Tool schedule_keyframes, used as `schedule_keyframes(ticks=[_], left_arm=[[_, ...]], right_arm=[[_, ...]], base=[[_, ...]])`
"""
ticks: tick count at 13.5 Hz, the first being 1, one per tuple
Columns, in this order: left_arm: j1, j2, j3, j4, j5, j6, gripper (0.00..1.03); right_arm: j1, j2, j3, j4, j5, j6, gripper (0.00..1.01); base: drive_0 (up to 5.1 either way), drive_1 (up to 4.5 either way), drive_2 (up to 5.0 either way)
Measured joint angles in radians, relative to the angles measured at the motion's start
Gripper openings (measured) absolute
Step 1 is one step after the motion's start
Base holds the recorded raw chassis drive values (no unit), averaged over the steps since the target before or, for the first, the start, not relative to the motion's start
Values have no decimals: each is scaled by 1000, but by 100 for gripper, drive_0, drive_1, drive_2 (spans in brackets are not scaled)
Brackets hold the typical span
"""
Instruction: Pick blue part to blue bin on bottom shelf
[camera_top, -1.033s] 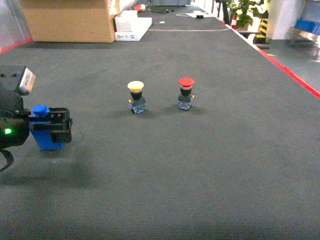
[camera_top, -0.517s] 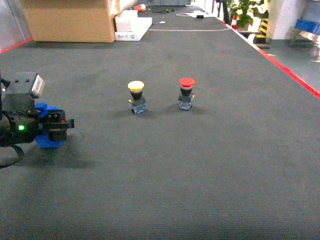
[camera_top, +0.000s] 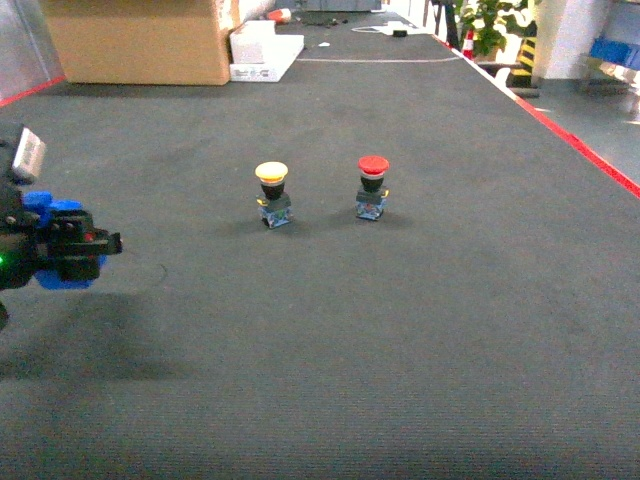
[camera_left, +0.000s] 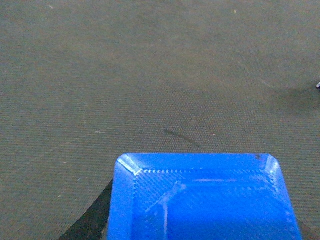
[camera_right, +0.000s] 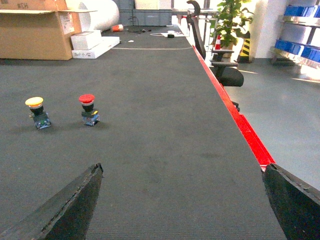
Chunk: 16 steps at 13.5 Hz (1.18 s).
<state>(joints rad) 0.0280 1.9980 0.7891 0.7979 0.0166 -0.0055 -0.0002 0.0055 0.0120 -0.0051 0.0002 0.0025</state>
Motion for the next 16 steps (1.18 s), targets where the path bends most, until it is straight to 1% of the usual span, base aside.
schedule_keyframes(ticks=[1, 2, 4, 5, 6, 7, 8, 9, 10, 11, 16], left_arm=[[0, -121, -126, 51, -39, -21, 43], [1, -244, -238, 59, -71, -30, 43], [-7, -505, -378, 8, -126, -32, 43], [-31, -676, -437, -60, -165, -32, 43], [-90, -918, -513, -201, -238, -32, 43], [-148, -1125, -554, -372, -318, -37, 43], [-208, -1323, -563, -541, -400, -47, 43], [-263, -1521, -561, -711, -455, -51, 43], [-281, -1675, -555, -854, -459, -51, 43], [-260, -1798, -545, -929, -462, -55, 43], [-263, -1787, -541, -934, -454, -61, 43]], right_arm=[[0, 0, 0, 0, 0, 0, 98], [0, 0, 0, 0, 0, 0, 98], [0, 0, 0, 0, 0, 0, 98], [0, 0, 0, 0, 0, 0, 98], [0, 0, 0, 0, 0, 0, 98], [0, 0, 0, 0, 0, 0, 98], [0, 0, 0, 0, 0, 0, 98], [0, 0, 0, 0, 0, 0, 98], [0, 0, 0, 0, 0, 0, 98], [0, 0, 0, 0, 0, 0, 98], [0, 0, 0, 0, 0, 0, 98]], base=[[0, 0, 0], [0, 0, 0], [0, 0, 0], [0, 0, 0], [0, 0, 0], [0, 0, 0], [0, 0, 0], [0, 0, 0], [0, 0, 0], [0, 0, 0], [0, 0, 0]])
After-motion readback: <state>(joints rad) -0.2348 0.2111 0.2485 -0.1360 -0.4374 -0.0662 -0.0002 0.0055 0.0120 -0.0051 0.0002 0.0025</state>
